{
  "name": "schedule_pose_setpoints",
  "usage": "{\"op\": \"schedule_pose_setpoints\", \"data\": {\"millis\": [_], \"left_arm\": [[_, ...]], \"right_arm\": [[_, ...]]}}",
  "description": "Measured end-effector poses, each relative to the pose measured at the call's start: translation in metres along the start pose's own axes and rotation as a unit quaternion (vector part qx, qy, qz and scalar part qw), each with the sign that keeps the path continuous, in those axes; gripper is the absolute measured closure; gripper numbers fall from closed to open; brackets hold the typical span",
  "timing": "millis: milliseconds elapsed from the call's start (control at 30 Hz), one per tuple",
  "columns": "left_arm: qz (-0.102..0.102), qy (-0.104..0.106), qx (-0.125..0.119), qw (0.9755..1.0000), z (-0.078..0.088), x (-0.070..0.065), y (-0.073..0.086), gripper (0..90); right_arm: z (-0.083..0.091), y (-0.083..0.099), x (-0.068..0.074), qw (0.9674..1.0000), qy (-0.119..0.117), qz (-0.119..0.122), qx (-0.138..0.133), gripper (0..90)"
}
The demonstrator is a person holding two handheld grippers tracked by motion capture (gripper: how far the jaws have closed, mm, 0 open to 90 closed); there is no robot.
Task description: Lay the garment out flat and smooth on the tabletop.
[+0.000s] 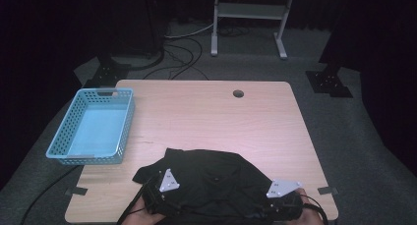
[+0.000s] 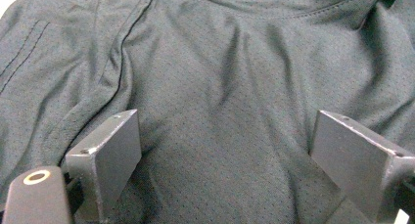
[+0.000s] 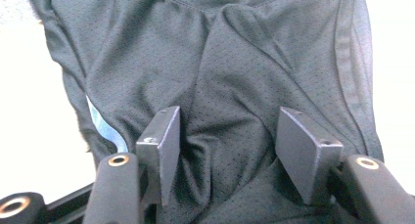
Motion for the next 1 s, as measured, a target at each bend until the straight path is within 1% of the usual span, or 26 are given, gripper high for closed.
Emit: {"op": "schedule_pose_setpoints", "data": {"millis": [67,100,133,167,200,267,333,367,400,433,467,500,533,567,600,667,700,733,767,900,933,967,1000], "left_arm": [[-0.003,0.001,0.006,1.0000,0.001,0.000,0.000,11.1],[-0.003,0.001,0.006,1.0000,0.001,0.000,0.000,11.8],[-0.008,-0.003,0.009,0.9999,0.002,0.003,-0.004,12.2],[-0.008,-0.003,0.009,0.9999,0.002,0.003,-0.004,12.2],[-0.005,0.000,-0.003,1.0000,0.003,0.005,-0.011,12.3],[-0.010,-0.002,-0.006,0.9999,0.000,0.010,-0.018,12.7],[-0.011,-0.001,-0.008,0.9999,-0.003,0.016,-0.026,13.8],[-0.011,-0.001,-0.008,0.9999,-0.003,0.016,-0.026,14.4],[-0.018,-0.002,-0.008,0.9998,-0.008,0.022,-0.034,15.0],[-0.025,-0.002,-0.009,0.9996,-0.010,0.024,-0.038,17.1],[-0.029,0.000,-0.011,0.9995,-0.013,0.026,-0.042,19.9],[-0.029,0.000,-0.011,0.9995,-0.013,0.026,-0.042,22.1],[-0.035,0.006,-0.011,0.9993,-0.019,0.029,-0.050,23.8],[-0.035,0.006,-0.011,0.9993,-0.019,0.029,-0.050,27.8],[-0.044,0.022,-0.016,0.9987,-0.024,0.030,-0.057,32.9],[-0.049,0.035,-0.013,0.9981,-0.031,0.030,-0.062,40.0],[-0.049,0.035,-0.013,0.9981,-0.031,0.030,-0.062,43.6],[-0.056,0.046,-0.007,0.9973,-0.037,0.030,-0.064,46.8],[-0.060,0.053,-0.002,0.9968,-0.039,0.031,-0.064,50.6],[-0.067,0.064,0.014,0.9956,-0.048,0.031,-0.061,64.8],[-0.065,0.071,0.013,0.9953,-0.048,0.031,-0.061,67.8],[-0.065,0.071,0.013,0.9953,-0.048,0.031,-0.061,71.1],[-0.062,0.076,0.007,0.9952,-0.049,0.031,-0.062,74.6]], "right_arm": [[0.000,0.001,0.003,1.0000,-0.003,-0.001,0.003,37.6],[0.000,0.001,0.004,0.9999,-0.008,-0.001,0.009,35.9],[0.000,0.000,0.005,0.9998,-0.011,0.000,0.017,35.5],[0.001,-0.001,0.004,0.9997,-0.011,0.000,0.023,35.5],[0.003,-0.004,0.004,0.9997,-0.014,0.002,0.021,35.6],[0.006,-0.012,0.002,0.9997,-0.024,0.001,0.007,36.1],[0.011,-0.020,-0.004,0.9995,-0.029,-0.001,-0.012,36.9],[0.013,-0.024,-0.008,0.9993,-0.030,-0.004,-0.021,37.5],[0.014,-0.027,-0.013,0.9990,-0.033,-0.007,-0.028,38.5],[0.015,-0.030,-0.018,0.9988,-0.035,-0.011,-0.034,38.7],[0.015,-0.032,-0.023,0.9985,-0.036,-0.016,-0.039,38.7],[0.015,-0.034,-0.029,0.9982,-0.035,-0.020,-0.045,38.5],[0.014,-0.035,-0.035,0.9980,-0.034,-0.023,-0.048,38.6],[0.013,-0.036,-0.040,0.9977,-0.036,-0.027,-0.051,38.8],[0.011,-0.037,-0.044,0.9973,-0.038,-0.031,-0.054,39.0],[0.007,-0.038,-0.051,0.9974,-0.038,-0.032,-0.051,39.4],[0.006,-0.039,-0.053,0.9974,-0.039,-0.034,-0.051,39.7],[0.004,-0.040,-0.055,0.9973,-0.041,-0.034,-0.051,40.2],[0.002,-0.040,-0.056,0.9973,-0.042,-0.033,-0.050,40.5],[-0.002,-0.043,-0.062,0.9974,-0.044,-0.032,-0.047,41.9],[-0.003,-0.044,-0.064,0.9976,-0.043,-0.031,-0.046,42.8],[-0.004,-0.044,-0.065,0.9978,-0.042,-0.029,-0.043,43.9],[-0.005,-0.045,-0.067,0.9979,-0.041,-0.029,-0.040,44.9]]}}
Point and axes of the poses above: each handheld gripper's, and its own axes: z roughly backward along the jaws, y roughly out of its underside, x roughly to its left, the point moved 10 cm from there along -z, roughly forward along the jaws, and after that the axes turned 13 degrees about -y, right-handed, at the moved point
